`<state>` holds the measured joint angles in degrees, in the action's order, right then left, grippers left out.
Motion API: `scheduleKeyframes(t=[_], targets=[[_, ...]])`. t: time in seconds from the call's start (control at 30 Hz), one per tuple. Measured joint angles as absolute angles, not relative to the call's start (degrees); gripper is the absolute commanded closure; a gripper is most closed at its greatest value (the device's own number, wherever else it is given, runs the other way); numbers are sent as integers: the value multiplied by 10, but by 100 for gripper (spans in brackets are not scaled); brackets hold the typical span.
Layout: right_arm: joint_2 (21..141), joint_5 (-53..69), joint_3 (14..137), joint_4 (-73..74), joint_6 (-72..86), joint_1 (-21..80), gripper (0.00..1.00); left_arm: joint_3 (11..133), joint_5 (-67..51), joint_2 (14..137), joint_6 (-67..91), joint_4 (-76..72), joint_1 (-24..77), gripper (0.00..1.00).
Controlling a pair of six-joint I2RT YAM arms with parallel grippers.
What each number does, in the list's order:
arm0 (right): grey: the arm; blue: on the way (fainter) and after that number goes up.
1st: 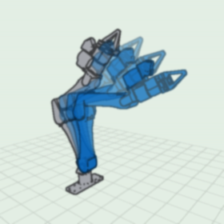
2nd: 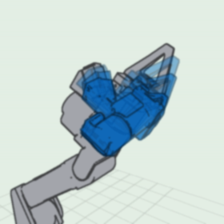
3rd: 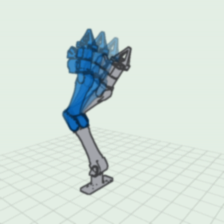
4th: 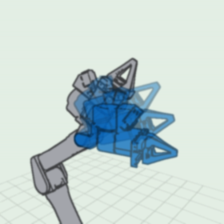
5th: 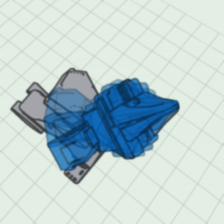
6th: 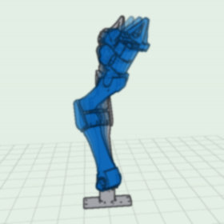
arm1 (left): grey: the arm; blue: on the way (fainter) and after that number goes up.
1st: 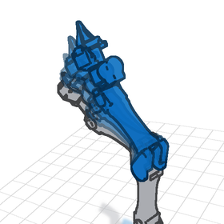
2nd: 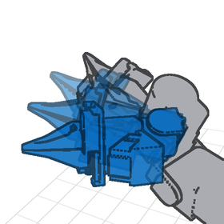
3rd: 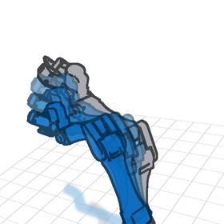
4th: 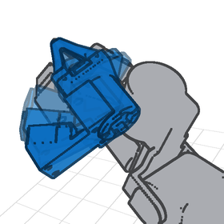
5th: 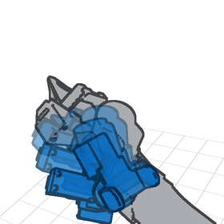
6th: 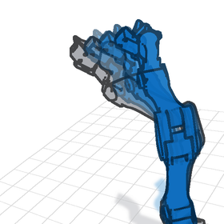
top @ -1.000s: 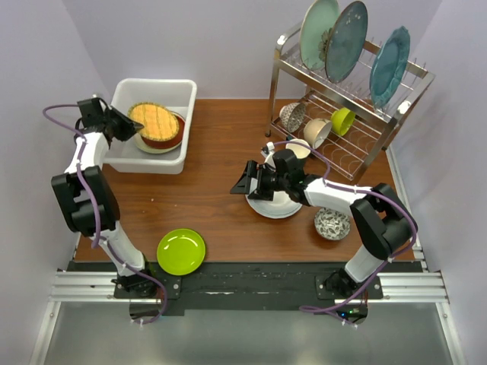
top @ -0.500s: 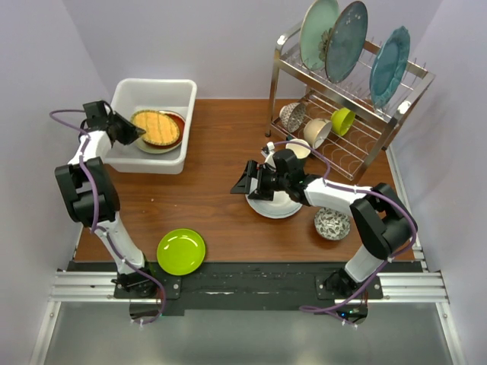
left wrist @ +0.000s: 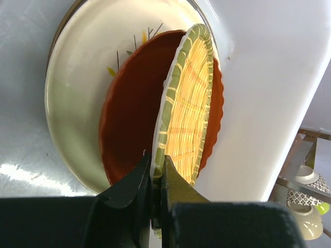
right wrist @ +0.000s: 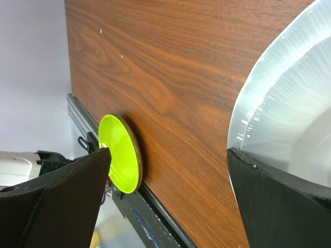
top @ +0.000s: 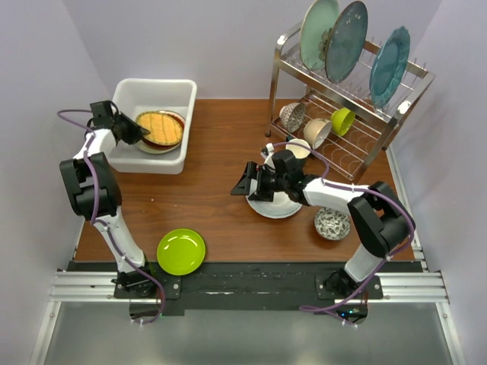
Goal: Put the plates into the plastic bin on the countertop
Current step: Place the plate in the plastic bin, then move the plate to the center of the board.
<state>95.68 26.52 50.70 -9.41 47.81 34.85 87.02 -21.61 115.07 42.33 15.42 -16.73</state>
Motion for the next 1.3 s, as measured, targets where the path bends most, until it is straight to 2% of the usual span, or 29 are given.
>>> scheduleKeyframes(t=[0.07,0.1,0.2,0.43,0.7,1.03,1.3], targets=[[957,265,507,-94,477,349,2,873,-214,1156,423,153,-167,80],[957,265,508,-94,477,349,2,876,-214,1159,422,153,-167,72],[958,265,508,-94,476,349,2,888,-212,1172,409,162,-166,62],[961,266,511,-95,475,349,2,903,-203,1183,382,192,-161,51],[963,267,513,-95,474,349,2,912,-188,1183,365,203,-160,24],[963,267,513,-95,472,349,2,912,-138,1108,347,216,-157,11],[961,265,513,-92,469,349,2,918,-161,1013,333,197,-156,9]])
